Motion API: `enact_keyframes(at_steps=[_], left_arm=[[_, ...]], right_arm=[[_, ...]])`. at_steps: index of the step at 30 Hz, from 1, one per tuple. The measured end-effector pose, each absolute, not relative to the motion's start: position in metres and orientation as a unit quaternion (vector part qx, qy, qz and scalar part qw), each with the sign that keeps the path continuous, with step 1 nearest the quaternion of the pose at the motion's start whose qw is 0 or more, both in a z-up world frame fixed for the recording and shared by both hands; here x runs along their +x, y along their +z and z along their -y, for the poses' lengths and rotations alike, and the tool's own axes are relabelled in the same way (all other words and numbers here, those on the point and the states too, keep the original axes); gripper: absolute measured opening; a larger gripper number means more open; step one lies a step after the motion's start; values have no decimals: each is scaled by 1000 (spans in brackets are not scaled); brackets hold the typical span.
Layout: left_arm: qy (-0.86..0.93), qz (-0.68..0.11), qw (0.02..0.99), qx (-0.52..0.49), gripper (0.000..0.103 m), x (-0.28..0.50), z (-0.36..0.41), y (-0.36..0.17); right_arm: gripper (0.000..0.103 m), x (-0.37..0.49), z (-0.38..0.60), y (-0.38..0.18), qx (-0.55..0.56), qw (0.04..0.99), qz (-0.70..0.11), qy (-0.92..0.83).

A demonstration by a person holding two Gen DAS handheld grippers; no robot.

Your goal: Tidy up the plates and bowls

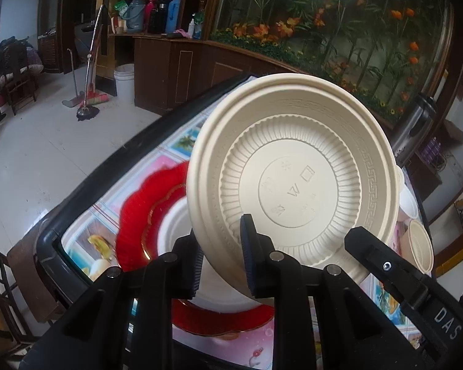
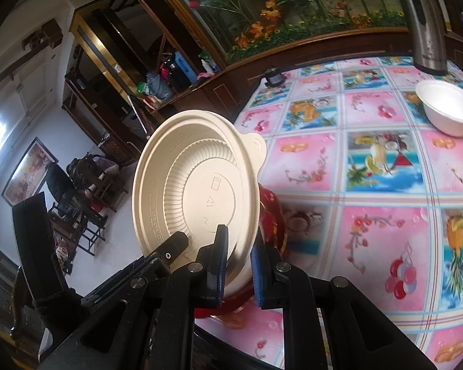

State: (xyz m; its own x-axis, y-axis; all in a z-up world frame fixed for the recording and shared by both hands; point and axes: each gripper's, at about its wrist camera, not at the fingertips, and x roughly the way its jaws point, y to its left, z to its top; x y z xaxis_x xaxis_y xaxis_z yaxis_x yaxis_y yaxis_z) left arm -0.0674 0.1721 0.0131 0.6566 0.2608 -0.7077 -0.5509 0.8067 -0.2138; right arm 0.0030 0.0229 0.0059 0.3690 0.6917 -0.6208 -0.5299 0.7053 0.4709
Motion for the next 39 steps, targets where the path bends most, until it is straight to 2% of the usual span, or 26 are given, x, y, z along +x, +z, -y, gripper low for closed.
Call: enact_keyframes(at_steps=[6,17,39], left_arm=[[243,-352,879,-210,21,-71,-184,10],[253,-402,849,-232,21,-71,-198,-31],[256,-411,844,-228,21,-73,-196,-37]], right_arm=[[14,8,-45,17,85,812,-427,389],[14,8,-65,-25,70,783,-480,388],[13,8,-71,-40,59,777,-500,378]])
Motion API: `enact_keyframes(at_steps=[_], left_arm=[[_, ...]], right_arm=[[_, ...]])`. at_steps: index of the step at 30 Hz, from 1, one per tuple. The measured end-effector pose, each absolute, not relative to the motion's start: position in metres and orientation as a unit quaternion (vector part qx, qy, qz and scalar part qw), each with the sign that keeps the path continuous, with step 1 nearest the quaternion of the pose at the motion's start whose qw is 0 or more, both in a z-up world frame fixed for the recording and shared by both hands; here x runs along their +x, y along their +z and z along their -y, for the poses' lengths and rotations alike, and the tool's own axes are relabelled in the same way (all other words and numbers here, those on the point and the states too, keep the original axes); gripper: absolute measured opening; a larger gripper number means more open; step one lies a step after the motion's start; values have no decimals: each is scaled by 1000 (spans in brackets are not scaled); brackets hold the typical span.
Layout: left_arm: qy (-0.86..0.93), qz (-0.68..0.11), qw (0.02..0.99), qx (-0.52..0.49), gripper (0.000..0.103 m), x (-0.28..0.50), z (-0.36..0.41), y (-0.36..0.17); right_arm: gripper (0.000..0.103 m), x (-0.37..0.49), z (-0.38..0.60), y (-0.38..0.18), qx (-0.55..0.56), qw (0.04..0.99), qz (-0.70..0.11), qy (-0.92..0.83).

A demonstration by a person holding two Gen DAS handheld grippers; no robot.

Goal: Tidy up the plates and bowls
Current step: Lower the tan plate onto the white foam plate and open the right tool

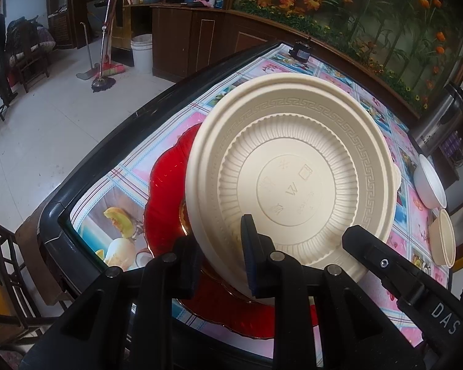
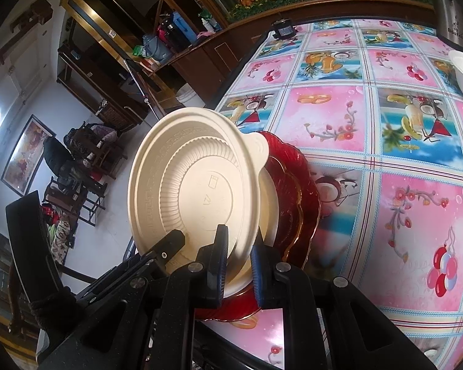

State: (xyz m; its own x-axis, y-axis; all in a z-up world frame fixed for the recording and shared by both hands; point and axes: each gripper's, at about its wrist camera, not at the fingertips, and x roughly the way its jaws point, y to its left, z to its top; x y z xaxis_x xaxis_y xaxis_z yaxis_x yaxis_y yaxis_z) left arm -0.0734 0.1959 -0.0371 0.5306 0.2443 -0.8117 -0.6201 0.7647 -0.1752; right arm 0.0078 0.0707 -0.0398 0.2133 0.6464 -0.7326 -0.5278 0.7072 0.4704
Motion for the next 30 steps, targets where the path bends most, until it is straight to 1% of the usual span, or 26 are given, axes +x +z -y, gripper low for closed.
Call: enact_keyframes(at_steps=[30], left_arm=[[257,-413,847,-216,22,-71,-188,-31]], right_arm=[[14,8,-64,-40,68,775,-500,380]])
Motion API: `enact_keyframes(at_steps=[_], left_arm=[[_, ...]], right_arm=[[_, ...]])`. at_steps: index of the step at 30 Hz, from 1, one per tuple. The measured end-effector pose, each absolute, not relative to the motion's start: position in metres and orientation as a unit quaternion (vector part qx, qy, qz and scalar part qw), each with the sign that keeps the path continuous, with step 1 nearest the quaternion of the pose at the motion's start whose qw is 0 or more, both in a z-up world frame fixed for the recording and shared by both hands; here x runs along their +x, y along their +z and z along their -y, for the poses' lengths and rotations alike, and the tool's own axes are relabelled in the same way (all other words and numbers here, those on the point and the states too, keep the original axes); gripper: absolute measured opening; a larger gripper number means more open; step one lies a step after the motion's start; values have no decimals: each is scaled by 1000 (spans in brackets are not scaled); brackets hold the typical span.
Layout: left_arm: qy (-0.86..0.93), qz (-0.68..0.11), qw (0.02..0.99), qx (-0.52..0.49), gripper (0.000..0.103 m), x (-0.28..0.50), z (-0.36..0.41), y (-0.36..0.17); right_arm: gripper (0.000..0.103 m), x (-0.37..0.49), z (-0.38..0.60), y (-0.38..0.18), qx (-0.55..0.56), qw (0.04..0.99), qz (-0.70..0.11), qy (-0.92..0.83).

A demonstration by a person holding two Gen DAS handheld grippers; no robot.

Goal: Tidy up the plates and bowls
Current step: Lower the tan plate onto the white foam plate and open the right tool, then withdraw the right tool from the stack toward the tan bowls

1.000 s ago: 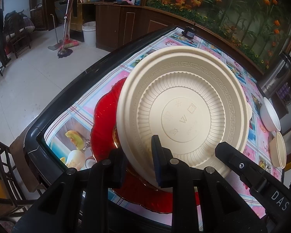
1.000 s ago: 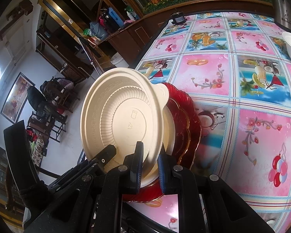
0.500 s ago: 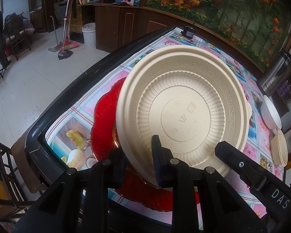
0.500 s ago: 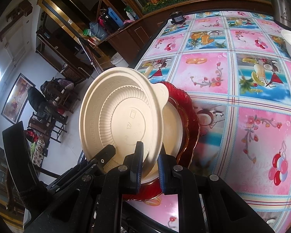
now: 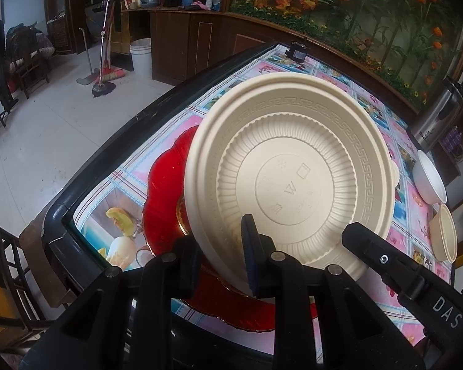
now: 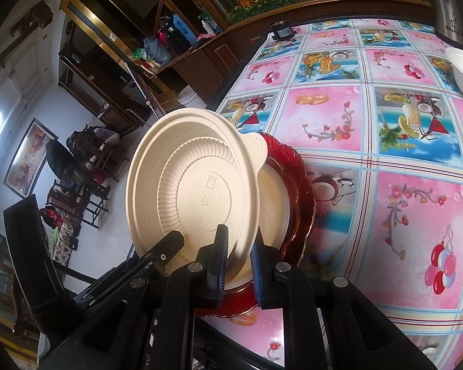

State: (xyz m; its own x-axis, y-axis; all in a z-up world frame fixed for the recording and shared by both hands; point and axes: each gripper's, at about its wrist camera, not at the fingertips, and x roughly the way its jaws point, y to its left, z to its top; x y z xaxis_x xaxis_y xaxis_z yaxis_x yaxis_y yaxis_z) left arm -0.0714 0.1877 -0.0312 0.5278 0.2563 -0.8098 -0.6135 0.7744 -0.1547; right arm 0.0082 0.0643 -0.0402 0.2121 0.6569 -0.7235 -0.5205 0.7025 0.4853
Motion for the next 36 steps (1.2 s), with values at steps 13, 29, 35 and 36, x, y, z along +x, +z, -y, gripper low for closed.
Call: enact_keyframes(at_steps=[13,29,35,36], left_arm=[[261,-419,843,-215,23,-70,-189,-32],[282,-398,846,-215,67,-77,-190,-24],[289,-389,850,-208,68,-80,-188,-17],[291,-386,851,-208,68,-81,-187,-16]], right_arm=[[15,11,-60,-39,74,775,-503,376],[33,10,-59,-34,81,781,-494,374],[79,5,-53,-24,104,785,-476,382],[84,4,-51,-22,108,786,-473,383]])
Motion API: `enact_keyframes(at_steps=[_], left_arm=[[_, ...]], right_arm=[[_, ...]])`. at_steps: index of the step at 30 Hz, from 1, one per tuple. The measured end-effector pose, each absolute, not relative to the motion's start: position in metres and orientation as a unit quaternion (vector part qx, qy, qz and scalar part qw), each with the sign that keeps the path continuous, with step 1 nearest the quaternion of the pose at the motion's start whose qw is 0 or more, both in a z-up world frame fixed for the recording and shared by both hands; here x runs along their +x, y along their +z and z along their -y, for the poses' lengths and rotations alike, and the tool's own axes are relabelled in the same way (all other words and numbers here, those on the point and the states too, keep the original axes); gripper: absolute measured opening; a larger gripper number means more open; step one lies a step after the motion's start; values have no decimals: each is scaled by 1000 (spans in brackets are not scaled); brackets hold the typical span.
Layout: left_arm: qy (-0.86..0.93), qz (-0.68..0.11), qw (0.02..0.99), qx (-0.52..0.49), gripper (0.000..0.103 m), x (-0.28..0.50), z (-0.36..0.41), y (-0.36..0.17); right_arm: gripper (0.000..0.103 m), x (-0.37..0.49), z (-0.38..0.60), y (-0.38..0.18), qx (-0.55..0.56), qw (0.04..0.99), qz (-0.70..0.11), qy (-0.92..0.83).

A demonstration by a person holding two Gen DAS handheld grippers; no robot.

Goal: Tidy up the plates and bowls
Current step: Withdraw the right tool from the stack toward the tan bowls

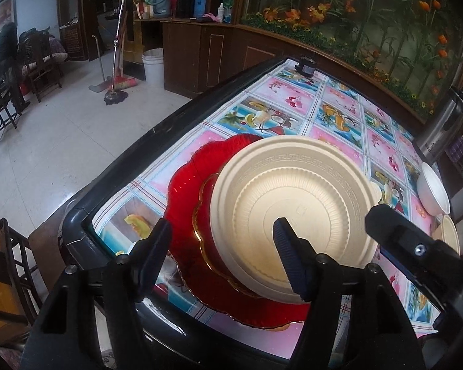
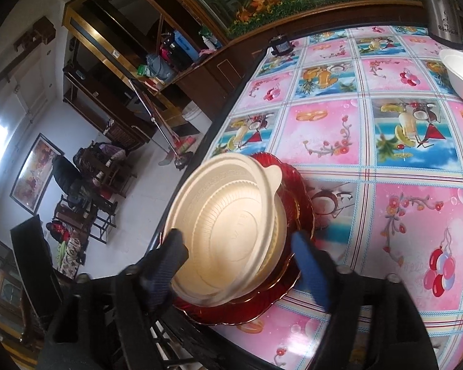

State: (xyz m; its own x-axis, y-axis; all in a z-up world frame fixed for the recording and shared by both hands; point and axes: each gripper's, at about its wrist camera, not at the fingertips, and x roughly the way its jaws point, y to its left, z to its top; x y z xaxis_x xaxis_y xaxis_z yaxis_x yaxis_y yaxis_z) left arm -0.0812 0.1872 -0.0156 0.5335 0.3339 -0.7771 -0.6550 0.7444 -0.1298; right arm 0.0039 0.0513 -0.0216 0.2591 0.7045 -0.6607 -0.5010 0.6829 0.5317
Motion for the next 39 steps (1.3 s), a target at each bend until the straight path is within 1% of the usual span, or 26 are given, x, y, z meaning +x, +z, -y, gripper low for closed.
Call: enact_keyframes(at_steps=[1,3,5,8,9,24,31,39], left_arm=[[293,-381,852,-206,69,-82,-186,-14],[297,-373,855,-204,75,-84,-185,-10],[299,-366,858,-202,76,-86,-183,-6],[295,-360,862,-201,76,-87,-180,-1],[294,-358,864,-200,76,-87,-178,0],[248,-344,890,-168,76,-65,-141,21],[197,-349,904,-146,76,-32,-108,33],[153,-366,911,-114,76,10,-59,34]], right_arm=[[85,3,-49,-19,111,787,-468,385],[88,2,-45,-15,118,792,-461,383],[90,3,-41,-12,125,796,-455,378],[97,4,-33,-11,135,802,-450,369],[102,5,-31,-10,139,802,-450,368],[103,19,13,-17,181,776,-479,368],[103,34,60,-5,201,792,-464,343],[103,53,119,5,217,811,-448,306]])
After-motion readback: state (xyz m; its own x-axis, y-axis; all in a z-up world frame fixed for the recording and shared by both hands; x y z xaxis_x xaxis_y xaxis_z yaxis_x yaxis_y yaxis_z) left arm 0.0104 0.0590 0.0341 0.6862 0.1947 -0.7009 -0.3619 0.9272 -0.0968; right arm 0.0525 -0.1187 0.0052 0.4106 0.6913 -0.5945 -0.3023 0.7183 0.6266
